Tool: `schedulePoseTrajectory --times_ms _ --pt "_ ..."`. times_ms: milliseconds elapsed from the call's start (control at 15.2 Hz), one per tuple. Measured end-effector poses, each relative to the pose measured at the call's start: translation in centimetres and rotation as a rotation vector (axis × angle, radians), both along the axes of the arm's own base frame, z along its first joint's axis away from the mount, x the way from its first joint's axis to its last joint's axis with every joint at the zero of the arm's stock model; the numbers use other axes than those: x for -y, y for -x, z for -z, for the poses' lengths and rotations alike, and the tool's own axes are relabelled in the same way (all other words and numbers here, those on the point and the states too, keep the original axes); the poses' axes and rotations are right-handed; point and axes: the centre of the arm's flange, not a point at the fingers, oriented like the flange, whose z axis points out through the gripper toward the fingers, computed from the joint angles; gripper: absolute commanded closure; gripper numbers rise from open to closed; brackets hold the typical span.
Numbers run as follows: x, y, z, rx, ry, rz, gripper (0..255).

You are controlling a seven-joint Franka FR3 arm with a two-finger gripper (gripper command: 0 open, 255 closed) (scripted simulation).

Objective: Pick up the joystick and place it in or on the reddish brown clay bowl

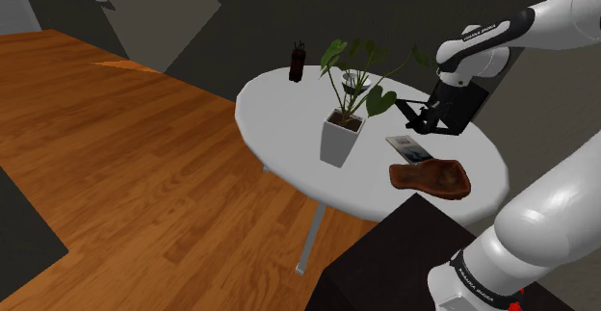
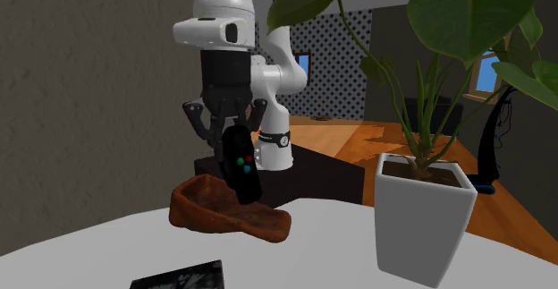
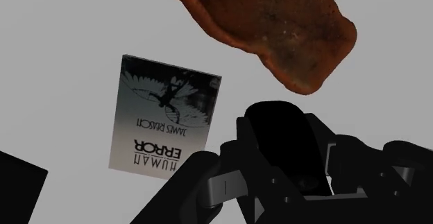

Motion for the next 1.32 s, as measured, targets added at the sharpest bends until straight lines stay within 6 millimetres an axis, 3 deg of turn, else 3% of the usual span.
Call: schedulePoseTrajectory --times_ms 528,1320 --pt "-2.9 9.5 0.2 0.000 -0.001 -0.001 255" --pt "-3.2 10.0 6.6 -0.001 -0.001 -0.002 255"
